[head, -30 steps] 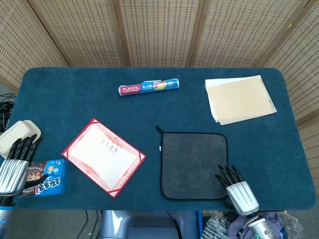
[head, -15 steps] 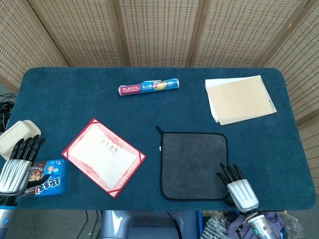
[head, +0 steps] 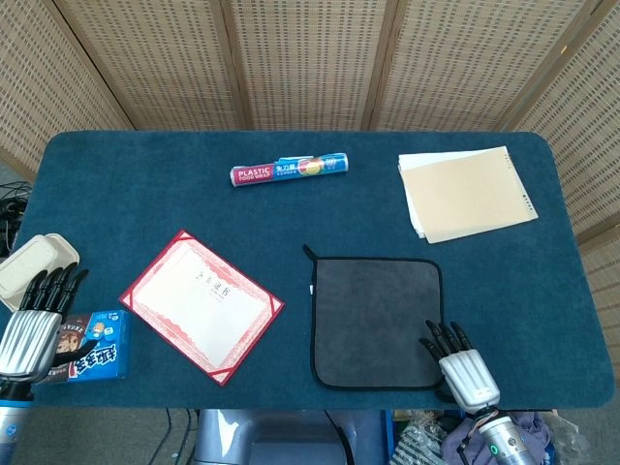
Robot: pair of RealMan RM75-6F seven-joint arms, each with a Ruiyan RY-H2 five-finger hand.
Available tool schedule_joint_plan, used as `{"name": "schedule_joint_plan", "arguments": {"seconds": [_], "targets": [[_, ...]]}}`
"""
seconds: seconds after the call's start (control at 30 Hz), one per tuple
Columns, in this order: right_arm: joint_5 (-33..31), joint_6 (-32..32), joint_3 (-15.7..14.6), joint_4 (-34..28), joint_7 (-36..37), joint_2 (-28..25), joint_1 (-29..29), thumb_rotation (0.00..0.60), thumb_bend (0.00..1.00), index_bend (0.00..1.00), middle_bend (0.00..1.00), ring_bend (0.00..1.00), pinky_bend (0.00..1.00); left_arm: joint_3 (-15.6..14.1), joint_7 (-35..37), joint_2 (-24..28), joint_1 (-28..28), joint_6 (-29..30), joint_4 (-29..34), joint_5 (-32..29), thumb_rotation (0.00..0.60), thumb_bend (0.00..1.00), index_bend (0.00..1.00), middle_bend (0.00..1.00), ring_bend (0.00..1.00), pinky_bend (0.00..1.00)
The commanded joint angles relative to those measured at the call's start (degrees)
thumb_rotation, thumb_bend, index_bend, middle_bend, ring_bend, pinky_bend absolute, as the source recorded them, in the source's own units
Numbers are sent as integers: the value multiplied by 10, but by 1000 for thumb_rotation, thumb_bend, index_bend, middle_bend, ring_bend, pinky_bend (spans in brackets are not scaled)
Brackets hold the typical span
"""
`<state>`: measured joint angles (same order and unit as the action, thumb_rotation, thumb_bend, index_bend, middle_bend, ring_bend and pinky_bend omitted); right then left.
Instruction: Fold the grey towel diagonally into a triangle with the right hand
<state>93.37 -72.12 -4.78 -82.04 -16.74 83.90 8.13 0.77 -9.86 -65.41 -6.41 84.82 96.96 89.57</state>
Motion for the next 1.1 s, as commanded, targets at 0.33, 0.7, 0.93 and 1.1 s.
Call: {"name": "schedule_joint_plan", "arguments": {"seconds": [0.33, 0.7, 0.93, 1.1], "targets": [[-4, 0, 1, 8, 8, 6, 4, 600, 36, 176, 0, 0, 0, 0, 0, -1, 0, 0, -2, 1, 600, 118, 0, 0, 0, 0], [-10, 6, 1, 11, 2, 12, 8, 600, 36, 176, 0, 0, 0, -1, 1, -1, 0, 0, -2, 1, 600, 117, 0, 0, 0, 0], [-8, 2, 5, 14, 6, 19, 13, 600, 46, 177, 0, 0, 0, -1, 1, -1, 0, 1, -2, 1, 600, 118, 0, 0, 0, 0], [-4, -8, 6, 18, 15, 23, 13, 600, 154, 176, 0, 0, 0, -2, 1, -1, 0, 1, -1, 3, 600, 117, 0, 0, 0, 0]]}}
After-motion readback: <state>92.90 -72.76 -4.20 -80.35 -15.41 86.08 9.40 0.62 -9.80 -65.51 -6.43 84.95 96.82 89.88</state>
